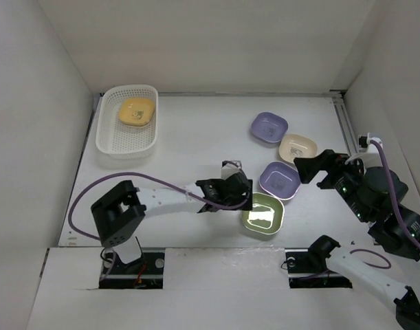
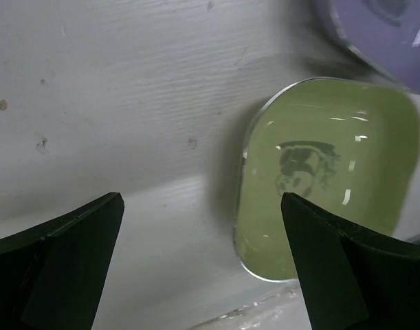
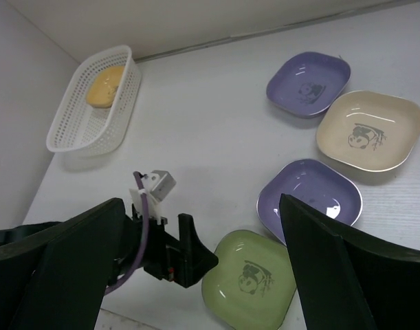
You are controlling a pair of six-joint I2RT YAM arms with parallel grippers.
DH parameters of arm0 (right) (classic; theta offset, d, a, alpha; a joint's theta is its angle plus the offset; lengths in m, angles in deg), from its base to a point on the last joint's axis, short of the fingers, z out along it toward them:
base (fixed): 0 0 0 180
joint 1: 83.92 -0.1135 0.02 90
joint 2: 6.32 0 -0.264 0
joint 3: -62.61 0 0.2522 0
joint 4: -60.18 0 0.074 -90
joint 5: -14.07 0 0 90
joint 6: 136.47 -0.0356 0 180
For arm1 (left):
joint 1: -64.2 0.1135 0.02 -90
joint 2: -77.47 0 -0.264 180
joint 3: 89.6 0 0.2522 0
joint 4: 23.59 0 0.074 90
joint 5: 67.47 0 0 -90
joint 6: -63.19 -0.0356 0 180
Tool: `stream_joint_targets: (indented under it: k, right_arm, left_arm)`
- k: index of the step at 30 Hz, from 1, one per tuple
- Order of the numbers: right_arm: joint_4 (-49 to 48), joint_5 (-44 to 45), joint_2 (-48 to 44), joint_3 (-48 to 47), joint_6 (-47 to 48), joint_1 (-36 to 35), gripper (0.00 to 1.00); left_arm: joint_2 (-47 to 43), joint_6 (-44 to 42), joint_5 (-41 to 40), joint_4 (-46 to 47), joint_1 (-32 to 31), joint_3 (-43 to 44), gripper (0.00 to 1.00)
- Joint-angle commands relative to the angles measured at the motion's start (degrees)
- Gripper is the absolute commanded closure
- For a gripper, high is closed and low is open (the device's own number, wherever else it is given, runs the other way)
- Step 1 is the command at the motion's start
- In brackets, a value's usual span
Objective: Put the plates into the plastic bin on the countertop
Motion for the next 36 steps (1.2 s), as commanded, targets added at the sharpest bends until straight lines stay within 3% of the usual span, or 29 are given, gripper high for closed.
stream_joint_targets:
  k: [1,6,10,15,18,19,25,29,30,32,36]
  right_arm:
    - [0.7,-0.2,-1.1,-2.5,0.2,0.3,0.0]
    - [0.7,-0.8,-2.2,-2.5,0.2,0.3,0.0]
    - [0.7,-0.8,-2.2,-2.5,0.2,0.3,0.0]
    - [0.2,-0.8,-2.2,-1.9,0.2,0.3,0.0]
    - [0.2,-1.3,-2.2,-1.9,0.2,0.3,0.0]
    - [-0.4,-1.3,-2.2,-1.4,0.2,0.3,0.0]
    - [-2.5,-2.9,-2.2,0.2,0.2,0.3,0.0]
    - [-3.7,-3.5,-1.0,0.7,0.2,0.3,0.0]
    - [-4.5,-4.0,-1.0,1.3,0.2,0.3,0.0]
    - [-5.7,-5.3,-0.3,1.4,0.2,0.3,0.0]
    - [-10.1,-8.7,0.8,5.3,0.2,0.3,0.0]
  left_arm:
    - [1.6,2.4,-4.7,-2.1,0.3,1.7,0.01]
    - [6.1,2.9,-4.7,-2.8,-0.2,2.4,0.07]
    - [8.8,2.3,-4.7,-2.8,-0.2,3.6,0.28]
    - [10.8,6.0,-11.5,-11.2,-0.2,6.4,1.0]
    - [8.3,10.0,-18.6,-20.3,1.3,5.8,1.0]
    - [5.1,10.0,-19.2,-21.2,4.5,3.6,1.0]
    - [-9.5,0.7,-14.3,-15.3,23.5,-0.3,1.0]
    - [-10.6,-4.9,-12.0,-15.8,36.1,11.0,1.0]
    - [-10.6,-4.9,-12.0,-16.6,41.9,13.2,1.0]
    - [-9.0,-5.2,-7.0,-15.7,47.9,17.1,1.0]
    - [-2.3,0.0,-3.2,-14.9,61.8,28.0,1.0]
